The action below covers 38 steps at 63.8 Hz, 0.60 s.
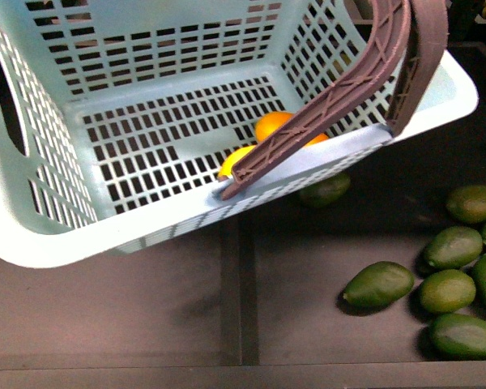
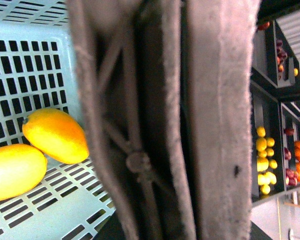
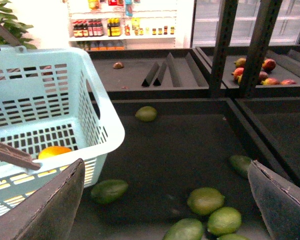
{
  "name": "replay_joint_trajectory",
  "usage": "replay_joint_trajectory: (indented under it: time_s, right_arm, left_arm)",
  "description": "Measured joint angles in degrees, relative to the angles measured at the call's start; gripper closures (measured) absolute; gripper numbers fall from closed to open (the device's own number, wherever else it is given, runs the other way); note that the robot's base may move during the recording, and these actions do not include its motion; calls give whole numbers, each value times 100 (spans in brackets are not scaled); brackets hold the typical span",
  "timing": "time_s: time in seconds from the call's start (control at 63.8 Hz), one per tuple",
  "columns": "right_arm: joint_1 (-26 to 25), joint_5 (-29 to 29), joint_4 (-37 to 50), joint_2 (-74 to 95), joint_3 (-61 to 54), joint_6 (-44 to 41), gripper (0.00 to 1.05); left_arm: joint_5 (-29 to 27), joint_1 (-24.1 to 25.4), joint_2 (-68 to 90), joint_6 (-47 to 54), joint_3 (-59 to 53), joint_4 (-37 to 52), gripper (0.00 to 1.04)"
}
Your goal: Pick lemon and mango into basket
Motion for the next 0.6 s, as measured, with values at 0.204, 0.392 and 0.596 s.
replay_joint_trajectory:
  time_s: [0.204,0.392,0.596]
  right_arm:
    - [0,26,0,-2,0,0,9]
    - [0,61,0,-2,0,0,9]
    - [0,44,0,-2,0,0,9]
  left_arm:
    - [-1436,-114,87,-538,286,-680,90]
    - [-3307,455,525,-3049,474,-229,90]
    - [-2815,1515,1038,-3659,417,422,90]
